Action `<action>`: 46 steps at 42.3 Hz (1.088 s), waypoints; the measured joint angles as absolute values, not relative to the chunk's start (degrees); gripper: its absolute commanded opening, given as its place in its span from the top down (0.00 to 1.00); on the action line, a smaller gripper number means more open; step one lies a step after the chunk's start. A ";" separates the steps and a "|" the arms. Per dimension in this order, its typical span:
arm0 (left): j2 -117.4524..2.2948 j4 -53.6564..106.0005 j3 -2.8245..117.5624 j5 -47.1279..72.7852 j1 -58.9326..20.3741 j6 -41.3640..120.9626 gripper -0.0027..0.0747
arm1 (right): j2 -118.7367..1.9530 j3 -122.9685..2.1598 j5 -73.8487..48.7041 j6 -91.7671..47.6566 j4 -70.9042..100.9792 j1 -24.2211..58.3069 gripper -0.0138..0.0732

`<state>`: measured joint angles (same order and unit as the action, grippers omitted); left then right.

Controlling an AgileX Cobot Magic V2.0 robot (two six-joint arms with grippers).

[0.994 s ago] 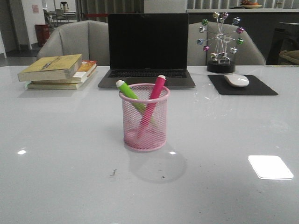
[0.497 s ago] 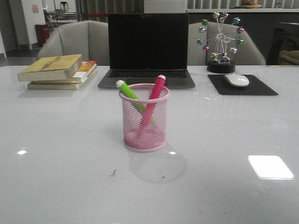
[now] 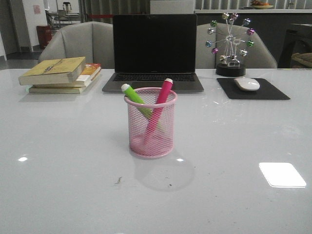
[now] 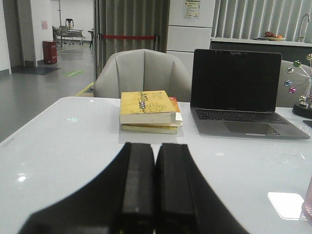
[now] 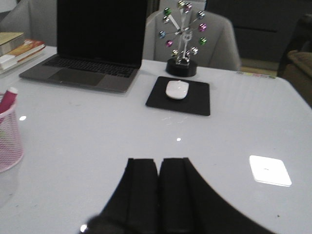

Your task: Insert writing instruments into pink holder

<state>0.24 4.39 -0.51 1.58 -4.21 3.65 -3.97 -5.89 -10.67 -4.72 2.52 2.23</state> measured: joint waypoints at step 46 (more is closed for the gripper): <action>0.24 4.39 -0.51 1.49 -4.21 3.76 0.85 | 0.58 1.61 -1.13 -3.58 4.82 0.25 0.81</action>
<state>0.24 4.39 -0.51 1.49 -4.21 3.76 0.58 1.61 -1.13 -3.58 4.82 0.25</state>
